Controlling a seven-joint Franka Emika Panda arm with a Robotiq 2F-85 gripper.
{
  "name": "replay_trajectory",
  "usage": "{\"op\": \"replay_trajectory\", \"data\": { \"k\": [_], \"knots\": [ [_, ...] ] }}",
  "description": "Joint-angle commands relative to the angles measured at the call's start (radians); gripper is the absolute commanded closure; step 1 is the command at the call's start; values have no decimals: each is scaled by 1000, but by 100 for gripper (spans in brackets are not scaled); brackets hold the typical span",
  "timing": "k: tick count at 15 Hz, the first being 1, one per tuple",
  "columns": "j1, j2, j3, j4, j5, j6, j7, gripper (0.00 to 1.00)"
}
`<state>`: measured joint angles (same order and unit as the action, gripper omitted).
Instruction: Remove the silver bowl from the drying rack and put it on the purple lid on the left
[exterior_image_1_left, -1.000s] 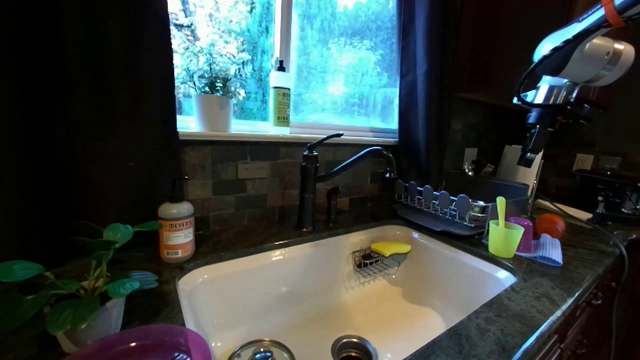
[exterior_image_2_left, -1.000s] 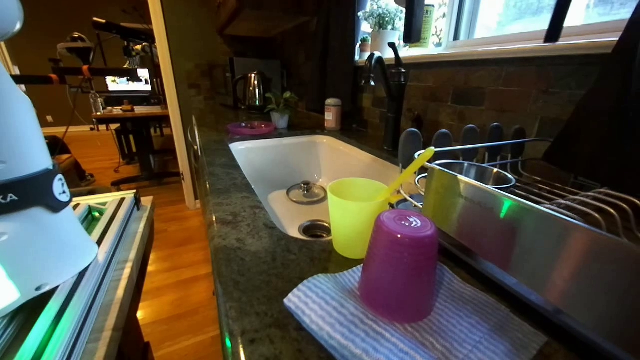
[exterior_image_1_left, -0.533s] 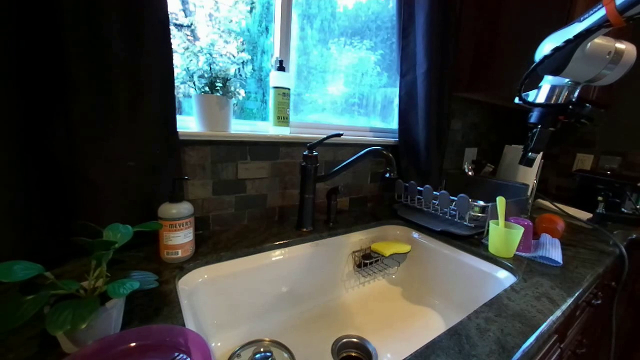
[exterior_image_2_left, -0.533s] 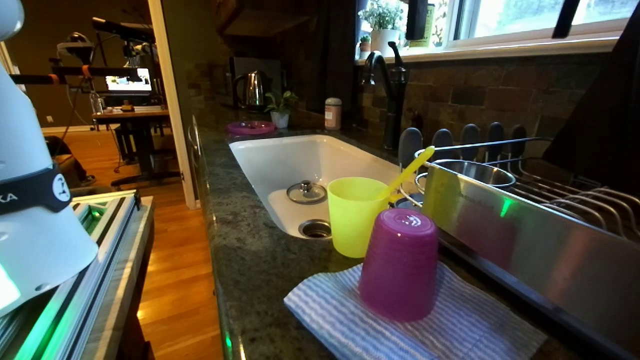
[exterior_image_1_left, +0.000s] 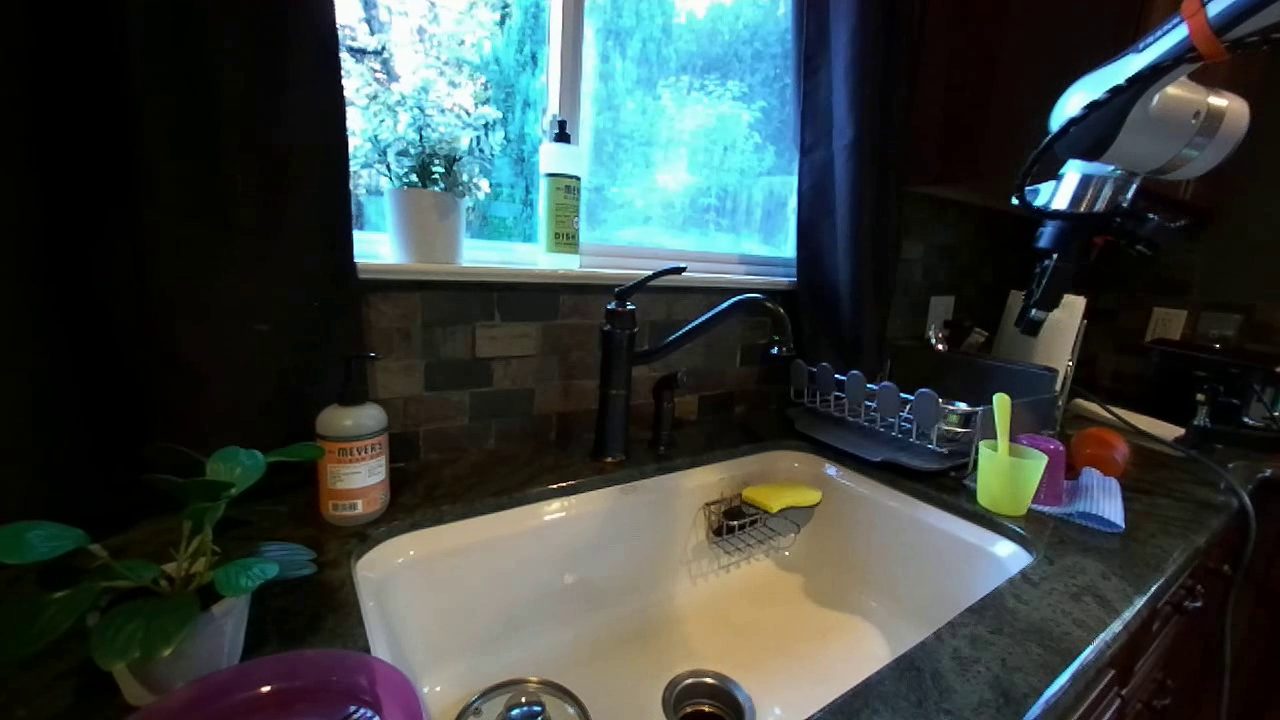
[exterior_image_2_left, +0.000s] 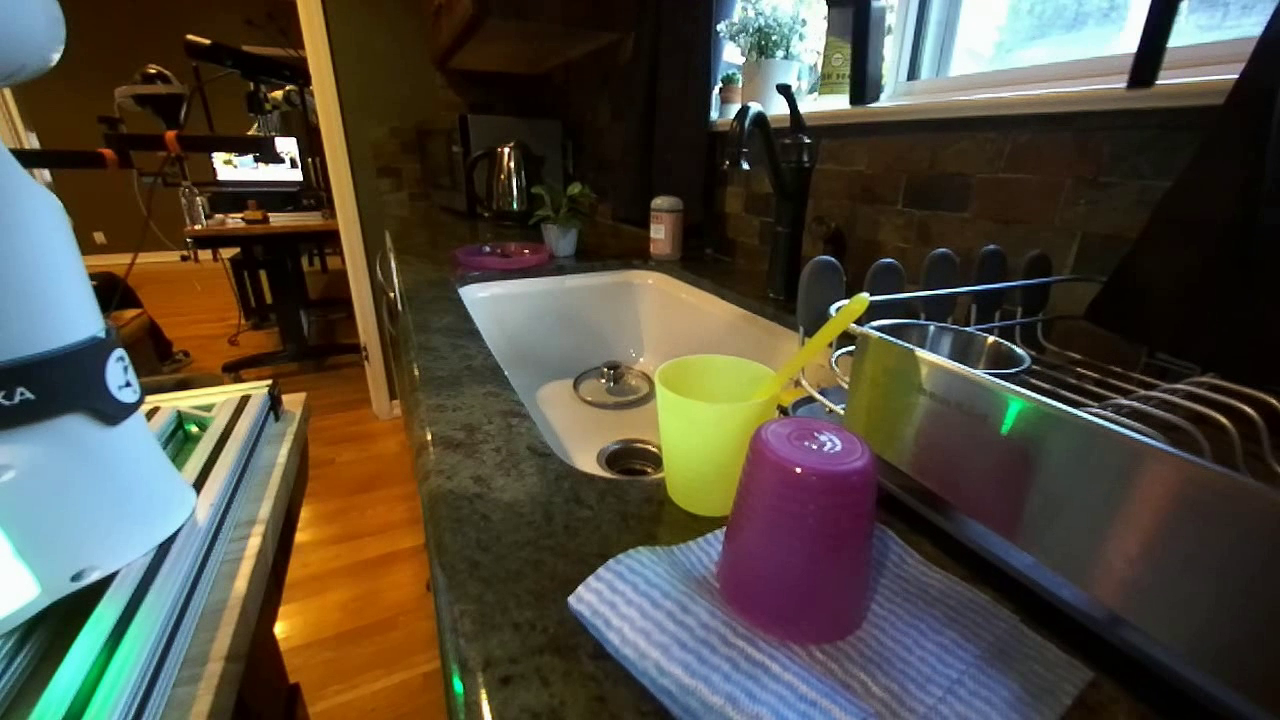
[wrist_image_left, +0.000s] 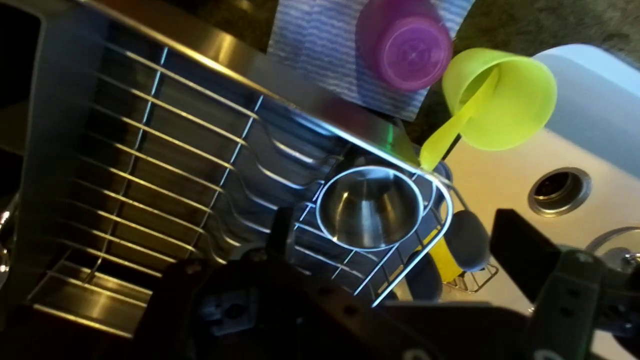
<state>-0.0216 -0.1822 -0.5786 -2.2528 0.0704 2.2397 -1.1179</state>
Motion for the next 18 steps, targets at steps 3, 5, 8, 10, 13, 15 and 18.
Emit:
{"op": "replay_trajectory", "data": {
  "k": [3,5,8,10,13,15,18],
  "knots": [
    [-64,216,176,28,113,227,3,0],
    [-96,292,228,72,217,212,-40,0],
    [-189,381,304,161,394,103,-136,0],
    [-248,425,329,206,435,64,-147,0],
    [-314,474,346,265,423,9,-134,0],
    [-342,507,359,293,415,-18,-124,2],
    [-363,538,384,316,414,-20,-116,30]
  ]
}}
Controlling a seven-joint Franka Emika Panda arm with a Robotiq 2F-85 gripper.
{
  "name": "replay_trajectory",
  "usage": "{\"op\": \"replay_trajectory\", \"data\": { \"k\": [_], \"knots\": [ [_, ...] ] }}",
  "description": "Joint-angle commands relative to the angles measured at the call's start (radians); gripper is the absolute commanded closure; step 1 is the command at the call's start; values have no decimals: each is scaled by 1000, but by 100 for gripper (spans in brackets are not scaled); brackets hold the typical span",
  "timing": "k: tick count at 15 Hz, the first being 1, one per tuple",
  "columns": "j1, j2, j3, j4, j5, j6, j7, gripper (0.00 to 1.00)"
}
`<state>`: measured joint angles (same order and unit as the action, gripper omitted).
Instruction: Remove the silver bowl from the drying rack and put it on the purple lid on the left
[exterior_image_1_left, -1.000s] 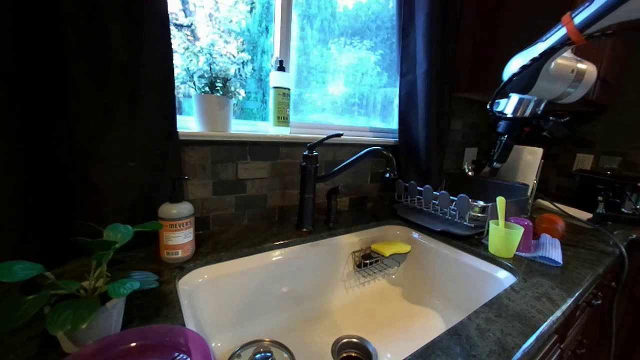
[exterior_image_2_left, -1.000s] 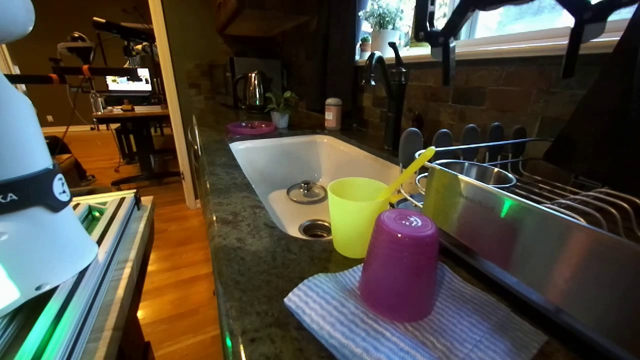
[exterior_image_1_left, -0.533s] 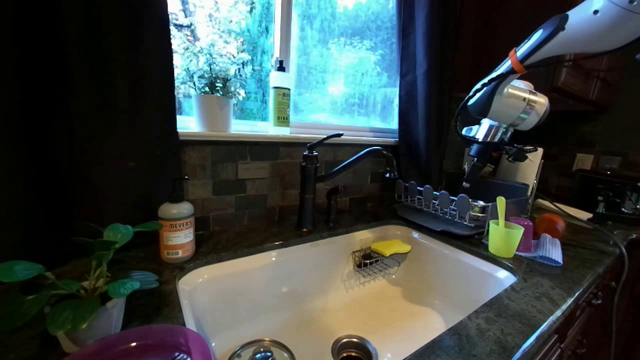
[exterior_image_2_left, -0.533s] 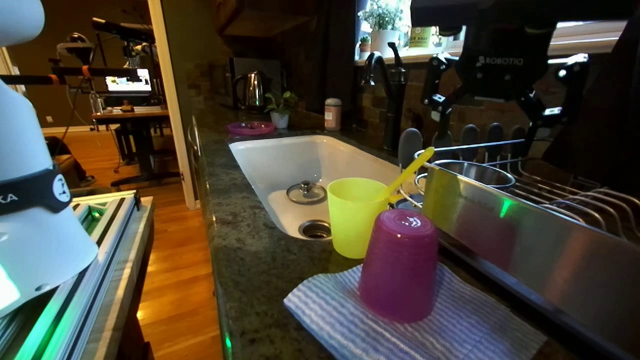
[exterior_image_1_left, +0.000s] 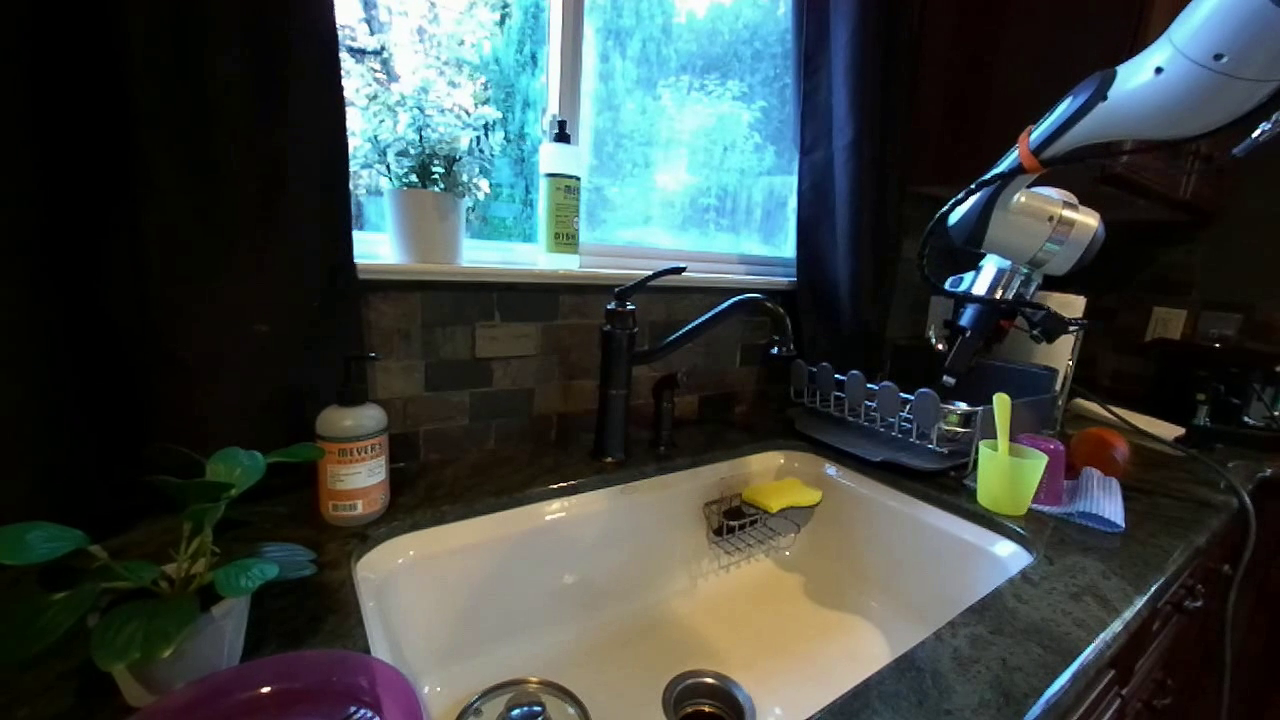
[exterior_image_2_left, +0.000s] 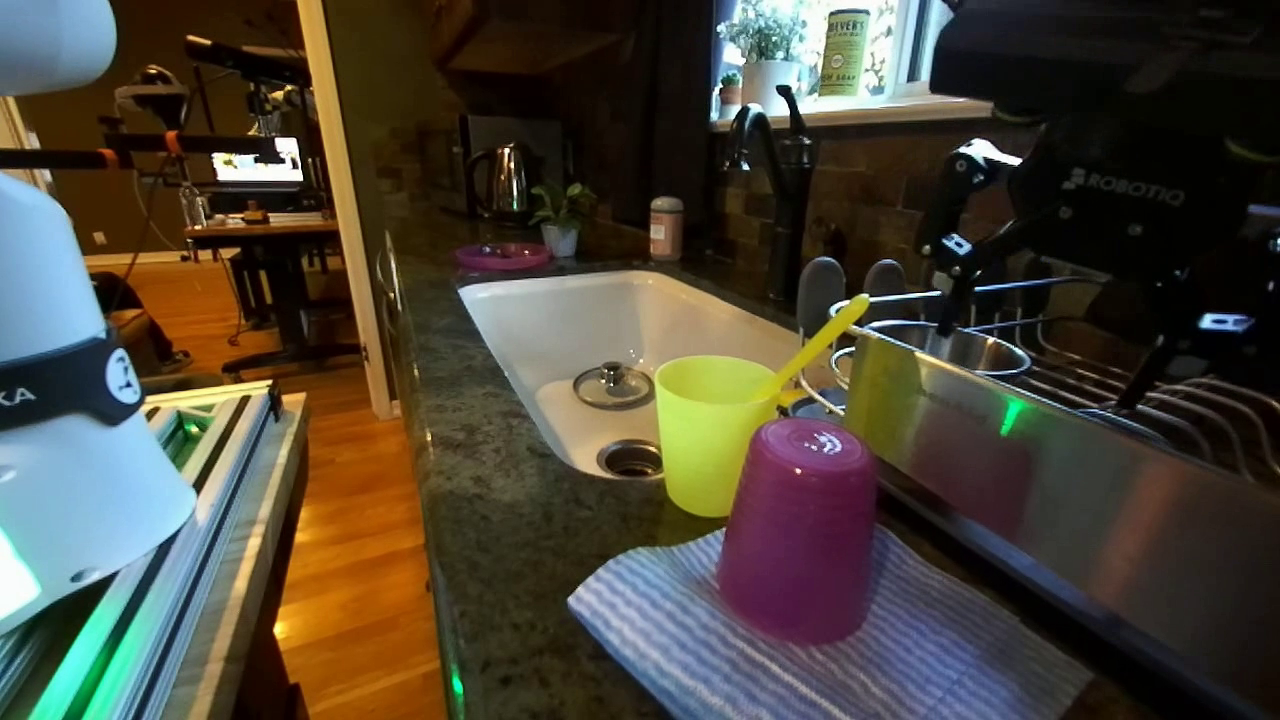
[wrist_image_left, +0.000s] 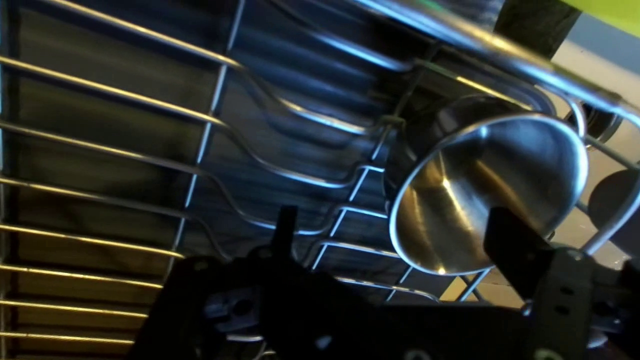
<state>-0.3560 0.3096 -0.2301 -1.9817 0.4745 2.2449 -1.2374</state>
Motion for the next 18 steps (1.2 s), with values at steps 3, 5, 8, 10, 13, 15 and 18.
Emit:
{"op": "replay_trajectory", "data": {
  "k": [3,5,8,10,13,15,18],
  "knots": [
    [-27,54,52,44,6,26,46,55],
    [-20,50,57,42,-12,54,79,70],
    [-15,43,60,35,-40,93,117,92],
    [-15,41,63,34,-54,107,134,100],
    [-27,28,80,42,-42,68,119,99],
    [-37,-16,88,35,-35,43,82,98],
    [-48,-120,86,23,-17,10,15,98]
  ]
}}
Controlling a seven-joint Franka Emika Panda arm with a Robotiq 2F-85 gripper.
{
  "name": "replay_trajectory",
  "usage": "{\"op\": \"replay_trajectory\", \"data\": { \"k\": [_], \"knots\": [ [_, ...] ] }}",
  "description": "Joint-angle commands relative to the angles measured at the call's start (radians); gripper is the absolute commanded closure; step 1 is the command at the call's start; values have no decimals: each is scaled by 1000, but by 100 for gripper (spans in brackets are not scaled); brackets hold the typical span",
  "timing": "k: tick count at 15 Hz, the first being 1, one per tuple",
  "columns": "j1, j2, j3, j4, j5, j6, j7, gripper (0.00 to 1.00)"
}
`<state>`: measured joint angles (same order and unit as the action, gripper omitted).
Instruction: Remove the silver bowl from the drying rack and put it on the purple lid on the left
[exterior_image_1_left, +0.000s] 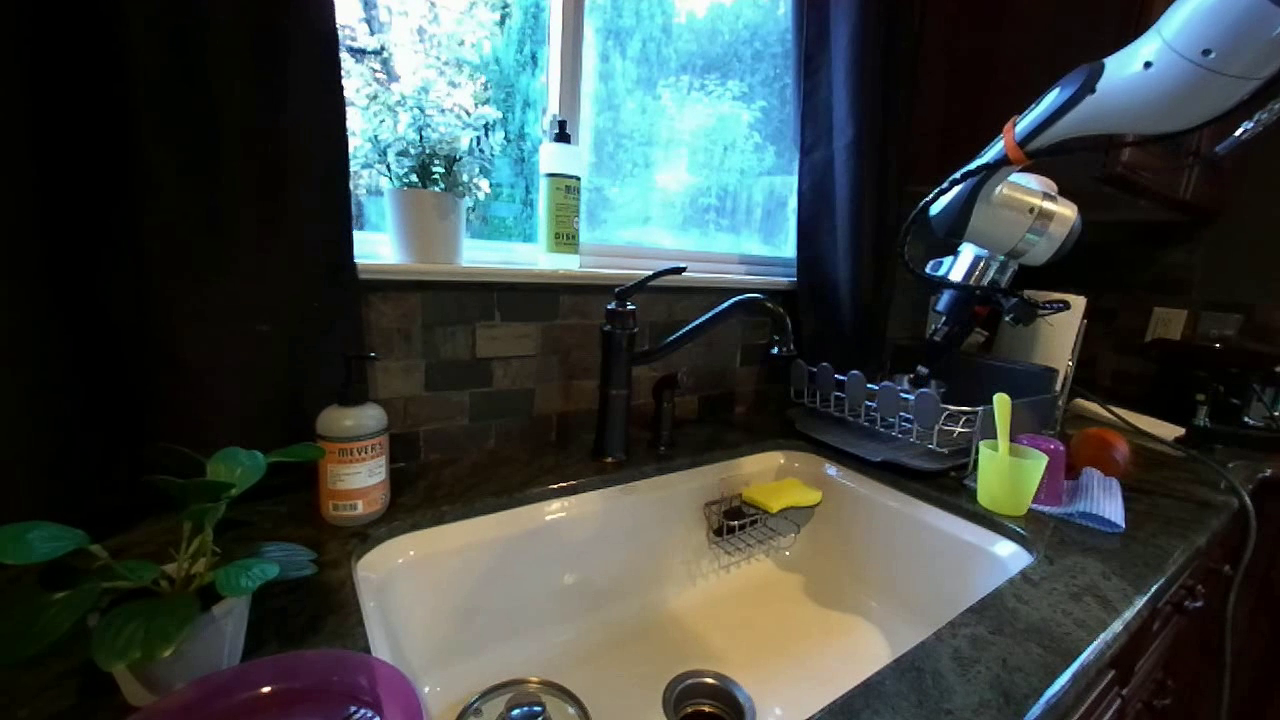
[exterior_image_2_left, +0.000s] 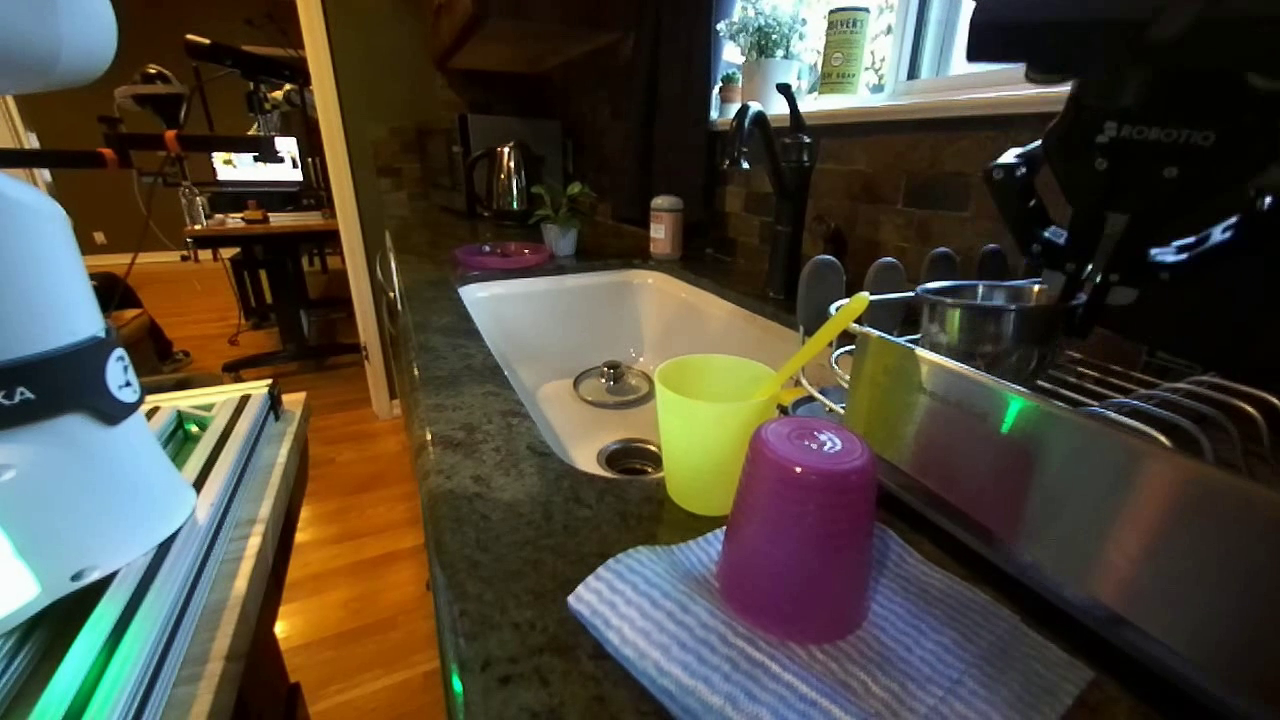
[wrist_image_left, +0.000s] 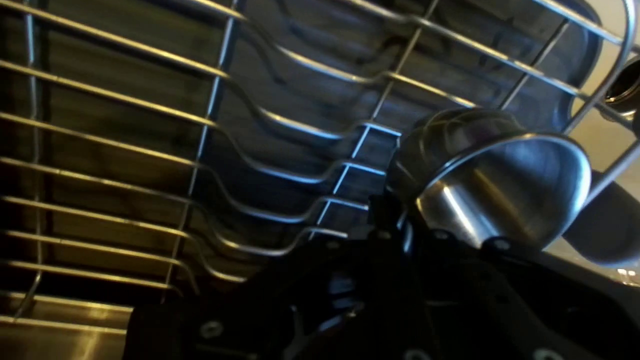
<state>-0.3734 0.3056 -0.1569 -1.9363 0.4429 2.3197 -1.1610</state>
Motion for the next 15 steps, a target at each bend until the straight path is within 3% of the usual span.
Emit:
{"op": "replay_trajectory", "data": {
  "k": [1,6,11,15],
  "knots": [
    [-31,-153,6,-17,21,-84,-79,98],
    [26,-316,-16,80,62,-275,-155,98],
    [192,-388,37,168,43,-443,-134,98],
    [320,-432,109,96,21,-478,-164,98]
  ]
}}
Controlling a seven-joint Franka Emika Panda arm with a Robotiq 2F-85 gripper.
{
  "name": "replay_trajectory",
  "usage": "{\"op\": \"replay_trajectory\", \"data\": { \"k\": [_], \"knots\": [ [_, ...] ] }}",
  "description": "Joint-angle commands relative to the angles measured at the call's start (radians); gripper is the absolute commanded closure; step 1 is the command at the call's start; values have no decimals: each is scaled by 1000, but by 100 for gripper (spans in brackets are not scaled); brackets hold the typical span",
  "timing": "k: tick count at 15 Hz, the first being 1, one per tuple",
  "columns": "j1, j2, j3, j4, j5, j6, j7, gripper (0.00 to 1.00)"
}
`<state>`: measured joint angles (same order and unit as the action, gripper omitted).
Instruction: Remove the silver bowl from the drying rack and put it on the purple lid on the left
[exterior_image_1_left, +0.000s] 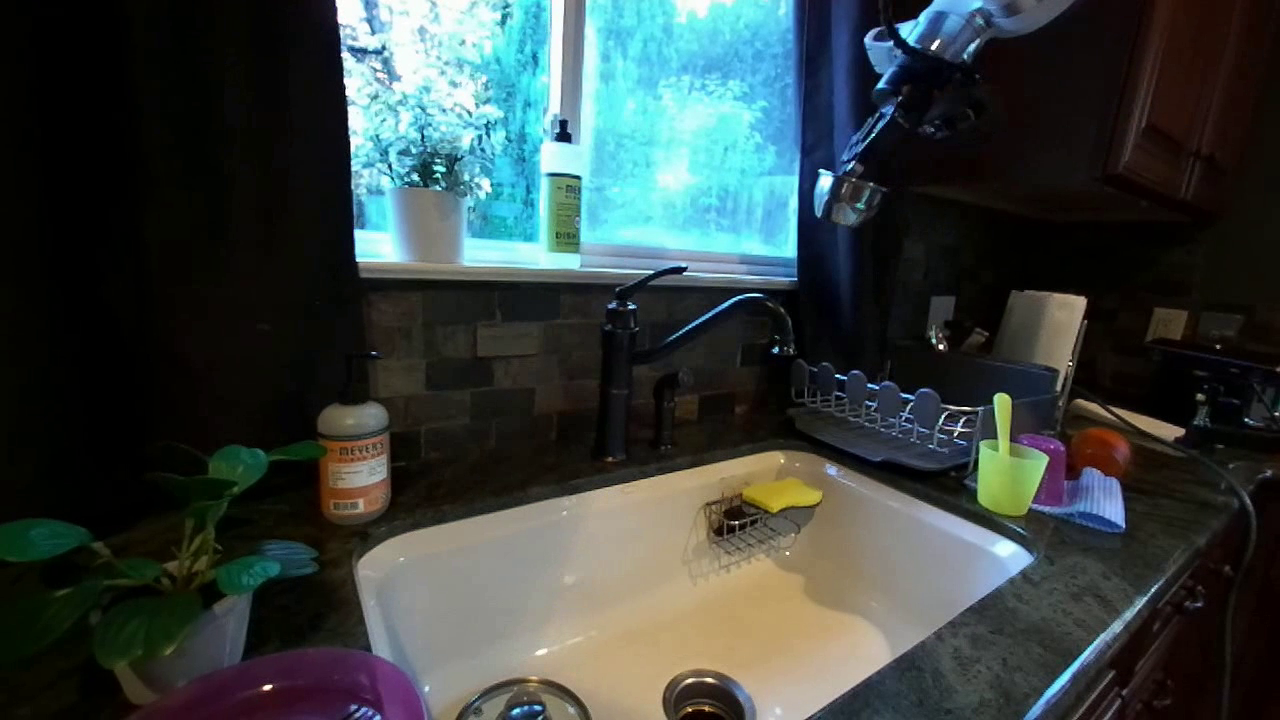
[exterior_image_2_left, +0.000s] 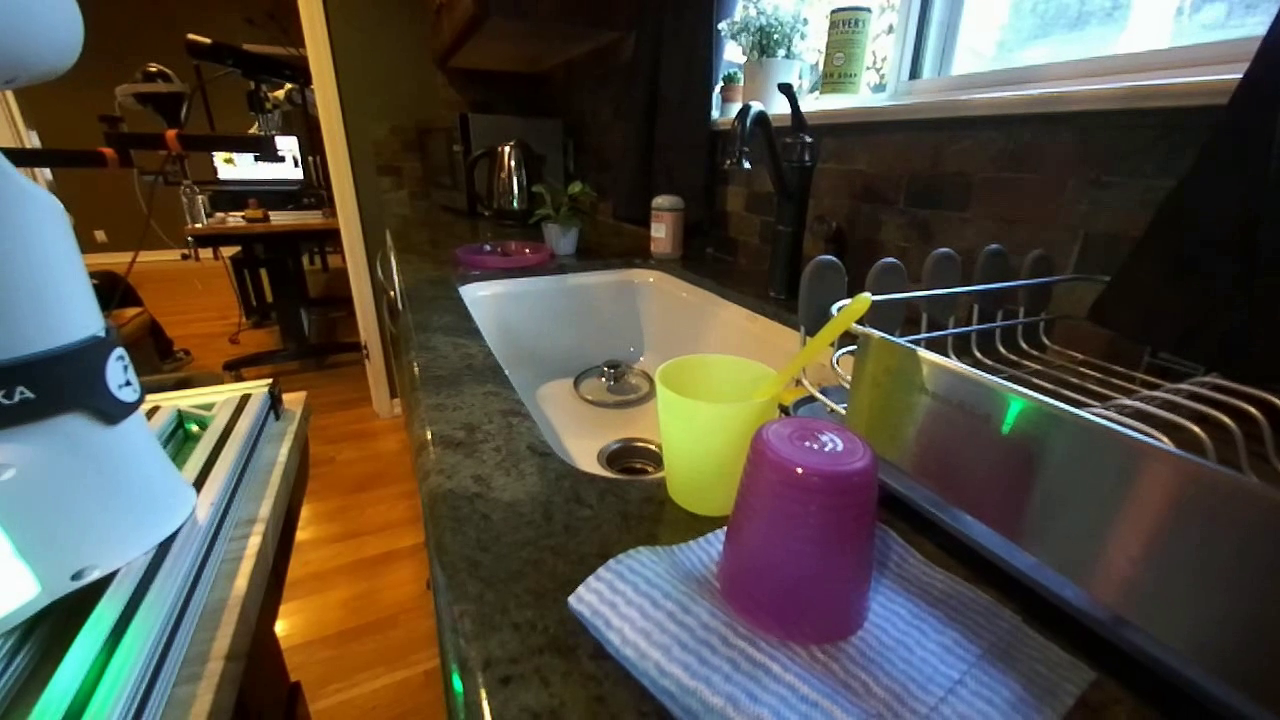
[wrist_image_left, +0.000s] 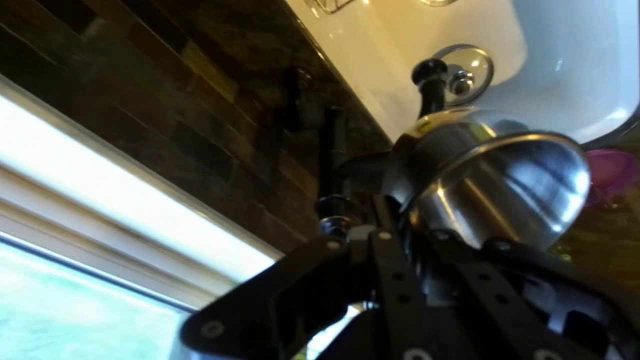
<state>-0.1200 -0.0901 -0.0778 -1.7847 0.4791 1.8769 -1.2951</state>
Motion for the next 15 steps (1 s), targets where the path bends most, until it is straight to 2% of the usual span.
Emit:
{"op": "replay_trajectory", "data": {
  "k": [1,5,6,8,15],
  "knots": [
    [93,-47,49,-84,-21,-34,-41,98],
    [175,-122,97,-183,-28,-94,-122,98],
    [169,-51,89,-116,-17,-54,-60,93],
    [191,-82,97,-148,-20,-73,-82,93],
    [189,-100,87,-163,-22,-74,-105,93]
  ]
}}
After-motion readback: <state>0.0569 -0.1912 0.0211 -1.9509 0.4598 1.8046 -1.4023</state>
